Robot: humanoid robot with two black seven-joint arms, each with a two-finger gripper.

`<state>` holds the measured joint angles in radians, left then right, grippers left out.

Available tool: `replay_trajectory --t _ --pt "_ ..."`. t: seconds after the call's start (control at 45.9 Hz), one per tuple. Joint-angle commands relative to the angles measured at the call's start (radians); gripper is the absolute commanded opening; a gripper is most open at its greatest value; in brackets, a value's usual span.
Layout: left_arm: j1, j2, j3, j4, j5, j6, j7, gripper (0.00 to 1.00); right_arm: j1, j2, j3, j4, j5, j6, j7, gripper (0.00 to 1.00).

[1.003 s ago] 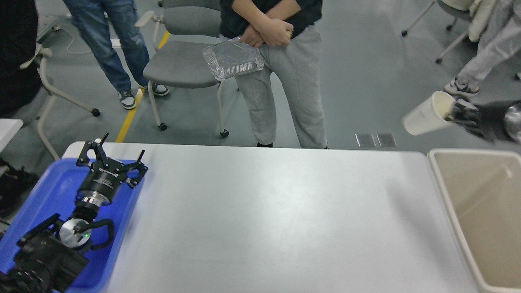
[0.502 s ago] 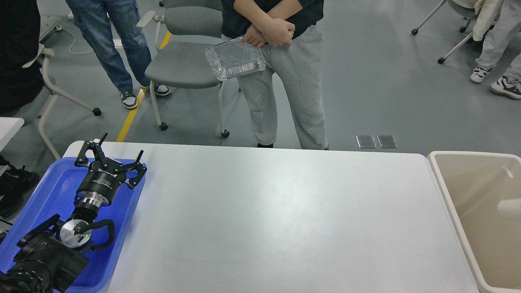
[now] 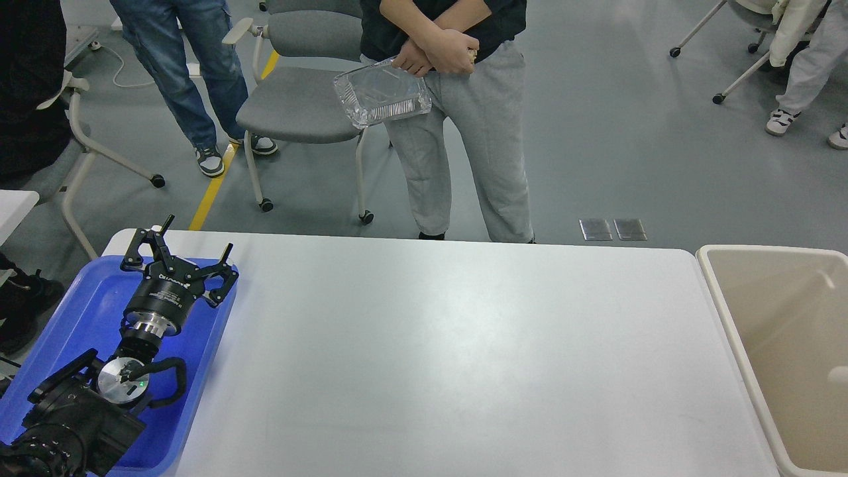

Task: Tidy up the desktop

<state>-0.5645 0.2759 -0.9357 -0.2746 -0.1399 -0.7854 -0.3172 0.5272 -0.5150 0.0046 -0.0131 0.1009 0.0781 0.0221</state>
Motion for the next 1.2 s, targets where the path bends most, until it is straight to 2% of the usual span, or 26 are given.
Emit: replay_trajectory --t 0.0,0.022,0.327,0.458,0.502,0.589,0.632,0.676,0.741,0.829,0.85,0.938,1.025,1.09,1.178 --pt "0.001 0.0 0.0 0.0 0.0 0.0 0.001 1.0 -0.004 0.015 0.006 -0.028 0.006 -0.008 -0.002 0.97" --pt "0.0 0.0 0.0 0.0 0.0 0.0 0.001 1.0 -0.004 0.013 0.006 -0.03 0.006 -0.008 -0.002 1.0" --pt "0.001 0.0 0.0 0.0 -0.001 0.0 0.0 1.0 0.014 0.009 0.015 -0.028 0.008 -0.001 0.001 1.0" --pt "0.0 0.0 0.0 0.0 -0.001 0.0 0.0 1.0 0.079 -0.003 0.161 -0.027 0.01 0.009 0.009 1.0" --pt "0.0 0.0 0.0 0.0 -0.001 0.0 0.0 1.0 0.099 -0.028 0.224 -0.019 0.011 0.017 0.024 1.0" --pt "0.0 0.0 0.0 0.0 -0.003 0.0 0.0 1.0 0.12 -0.085 0.34 0.079 0.013 0.055 0.087 1.0" --pt "0.0 0.0 0.0 0.0 -0.003 0.0 -0.002 1.0 0.117 -0.126 0.389 0.195 0.01 0.066 0.12 1.0" --pt "0.0 -0.001 0.0 0.0 -0.003 0.0 -0.002 1.0 0.106 -0.174 0.438 0.315 0.0 0.063 0.175 1.0" --pt "0.0 -0.001 0.0 0.0 -0.003 0.0 -0.002 1.0 0.073 -0.214 0.532 0.493 -0.006 0.062 0.312 1.0" --pt "0.0 0.0 0.0 0.0 -0.003 0.0 -0.002 1.0 -0.045 -0.198 0.72 0.732 -0.105 0.055 0.502 1.0" --pt "0.0 0.0 0.0 0.0 -0.003 0.0 -0.002 1.0 -0.071 -0.183 0.773 0.78 -0.147 0.048 0.519 1.0" --pt "0.0 -0.001 0.0 0.0 -0.003 0.0 -0.002 1.0 -0.186 -0.05 1.012 0.967 -0.361 0.029 0.526 1.0" --pt "0.0 0.0 0.0 0.0 -0.003 0.0 -0.002 1.0 -0.253 0.172 1.224 1.035 -0.645 -0.017 0.483 1.0" --pt "0.0 0.0 0.0 0.0 -0.003 0.0 -0.002 1.0 -0.24 0.312 1.27 1.026 -0.789 -0.079 0.46 0.99" --pt "0.0 0.0 0.0 0.0 -0.003 0.0 -0.002 1.0 -0.199 0.38 1.253 0.993 -0.793 -0.167 0.464 0.99"
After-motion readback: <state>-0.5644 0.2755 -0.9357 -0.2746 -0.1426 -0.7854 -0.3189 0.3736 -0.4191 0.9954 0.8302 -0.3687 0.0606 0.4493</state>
